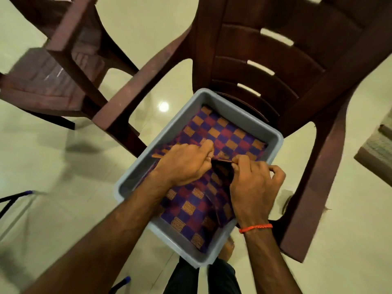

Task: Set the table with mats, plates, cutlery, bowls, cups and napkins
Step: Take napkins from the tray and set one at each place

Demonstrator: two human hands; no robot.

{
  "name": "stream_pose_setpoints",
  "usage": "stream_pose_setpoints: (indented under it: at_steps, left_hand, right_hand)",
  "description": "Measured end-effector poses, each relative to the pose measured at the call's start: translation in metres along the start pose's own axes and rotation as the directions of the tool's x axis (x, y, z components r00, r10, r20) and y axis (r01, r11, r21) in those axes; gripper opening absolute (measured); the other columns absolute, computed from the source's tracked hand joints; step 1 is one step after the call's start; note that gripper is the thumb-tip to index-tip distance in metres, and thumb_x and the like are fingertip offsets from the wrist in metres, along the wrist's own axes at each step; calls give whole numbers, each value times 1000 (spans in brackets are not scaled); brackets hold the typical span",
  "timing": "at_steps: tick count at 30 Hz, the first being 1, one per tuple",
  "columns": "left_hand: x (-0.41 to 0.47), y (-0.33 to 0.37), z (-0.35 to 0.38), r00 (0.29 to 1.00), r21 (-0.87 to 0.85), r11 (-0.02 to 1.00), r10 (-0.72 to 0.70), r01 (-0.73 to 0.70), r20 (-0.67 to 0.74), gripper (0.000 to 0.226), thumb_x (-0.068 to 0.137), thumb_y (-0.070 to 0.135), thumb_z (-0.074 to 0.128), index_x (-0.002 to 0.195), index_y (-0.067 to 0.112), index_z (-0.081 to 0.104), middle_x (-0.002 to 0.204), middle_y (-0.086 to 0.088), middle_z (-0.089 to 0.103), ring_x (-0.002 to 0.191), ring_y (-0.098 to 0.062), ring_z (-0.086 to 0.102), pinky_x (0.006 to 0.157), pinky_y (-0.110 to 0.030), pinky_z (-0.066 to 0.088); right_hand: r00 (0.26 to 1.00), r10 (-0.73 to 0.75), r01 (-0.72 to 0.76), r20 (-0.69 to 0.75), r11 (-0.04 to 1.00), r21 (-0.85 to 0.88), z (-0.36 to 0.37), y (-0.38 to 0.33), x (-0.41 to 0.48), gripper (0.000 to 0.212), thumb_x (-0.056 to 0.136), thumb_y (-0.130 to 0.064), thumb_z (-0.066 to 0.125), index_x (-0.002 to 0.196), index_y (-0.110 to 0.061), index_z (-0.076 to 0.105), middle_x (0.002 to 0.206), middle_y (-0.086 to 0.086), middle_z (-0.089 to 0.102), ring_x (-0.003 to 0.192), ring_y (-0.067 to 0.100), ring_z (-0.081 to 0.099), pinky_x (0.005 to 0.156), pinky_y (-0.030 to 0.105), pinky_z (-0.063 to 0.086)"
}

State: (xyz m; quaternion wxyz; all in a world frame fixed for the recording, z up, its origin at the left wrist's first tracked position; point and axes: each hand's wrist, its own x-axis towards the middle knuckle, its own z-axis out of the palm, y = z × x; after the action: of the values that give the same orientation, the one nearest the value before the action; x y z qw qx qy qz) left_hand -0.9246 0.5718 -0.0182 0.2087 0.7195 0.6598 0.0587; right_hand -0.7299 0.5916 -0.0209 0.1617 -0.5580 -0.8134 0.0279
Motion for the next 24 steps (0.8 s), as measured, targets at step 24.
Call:
stream_pose_setpoints:
  at_steps: [24]
  left_hand:
    - [-120,70,-233,913,-998,-59,-407,-6,18,15,85,21,46,78,14,57,78,-7,56,70,-17,55,71,-32,48]
  right_hand:
    - [319,-288,-915,903,-342,215,-144,-103,19,55,95,-56,59,134,-18,63,133,15,65,123,36,62,110,57,42]
